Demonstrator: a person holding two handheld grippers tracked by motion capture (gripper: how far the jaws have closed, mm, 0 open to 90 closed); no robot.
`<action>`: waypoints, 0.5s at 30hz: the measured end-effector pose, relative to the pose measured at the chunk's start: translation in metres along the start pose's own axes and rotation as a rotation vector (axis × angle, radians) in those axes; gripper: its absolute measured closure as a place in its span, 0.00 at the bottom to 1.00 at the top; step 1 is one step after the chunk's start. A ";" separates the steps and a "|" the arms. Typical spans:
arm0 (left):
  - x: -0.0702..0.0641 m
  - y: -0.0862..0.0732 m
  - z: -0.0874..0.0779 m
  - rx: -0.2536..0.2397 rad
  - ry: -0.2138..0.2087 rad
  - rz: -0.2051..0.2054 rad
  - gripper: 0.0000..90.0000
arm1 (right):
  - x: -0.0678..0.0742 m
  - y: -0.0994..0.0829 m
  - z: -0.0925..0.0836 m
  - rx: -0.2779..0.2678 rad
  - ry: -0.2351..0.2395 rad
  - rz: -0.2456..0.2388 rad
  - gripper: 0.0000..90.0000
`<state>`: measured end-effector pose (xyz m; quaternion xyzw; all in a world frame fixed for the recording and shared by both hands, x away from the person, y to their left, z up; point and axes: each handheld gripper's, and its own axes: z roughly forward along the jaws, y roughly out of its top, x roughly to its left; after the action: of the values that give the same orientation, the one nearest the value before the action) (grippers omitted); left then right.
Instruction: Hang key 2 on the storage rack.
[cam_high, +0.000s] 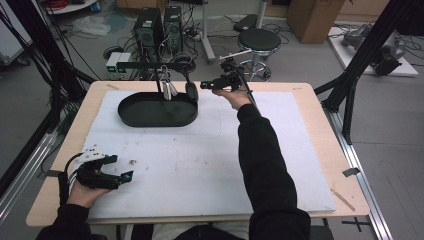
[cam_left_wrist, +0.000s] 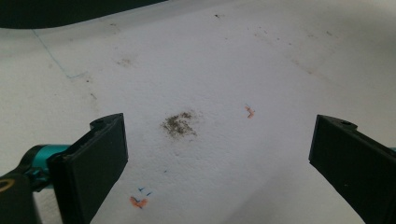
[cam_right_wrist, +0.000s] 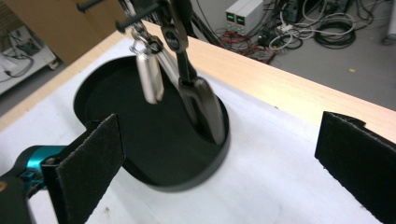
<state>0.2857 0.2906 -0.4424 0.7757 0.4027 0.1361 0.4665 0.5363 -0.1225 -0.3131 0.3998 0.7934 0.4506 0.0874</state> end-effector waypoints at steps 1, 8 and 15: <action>0.000 0.000 0.000 0.000 0.000 0.001 0.06 | -0.001 -0.002 -0.002 0.003 0.012 -0.003 0.01; 0.000 0.000 -0.001 -0.007 0.002 -0.001 0.06 | -0.004 -0.015 -0.017 -0.005 0.022 -0.011 0.01; -0.001 0.000 -0.001 -0.006 0.004 -0.006 0.06 | -0.008 -0.035 -0.029 -0.004 0.010 -0.012 0.01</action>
<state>0.2849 0.2906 -0.4418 0.7727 0.4056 0.1376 0.4685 0.5073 -0.1567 -0.3255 0.3926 0.7953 0.4536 0.0871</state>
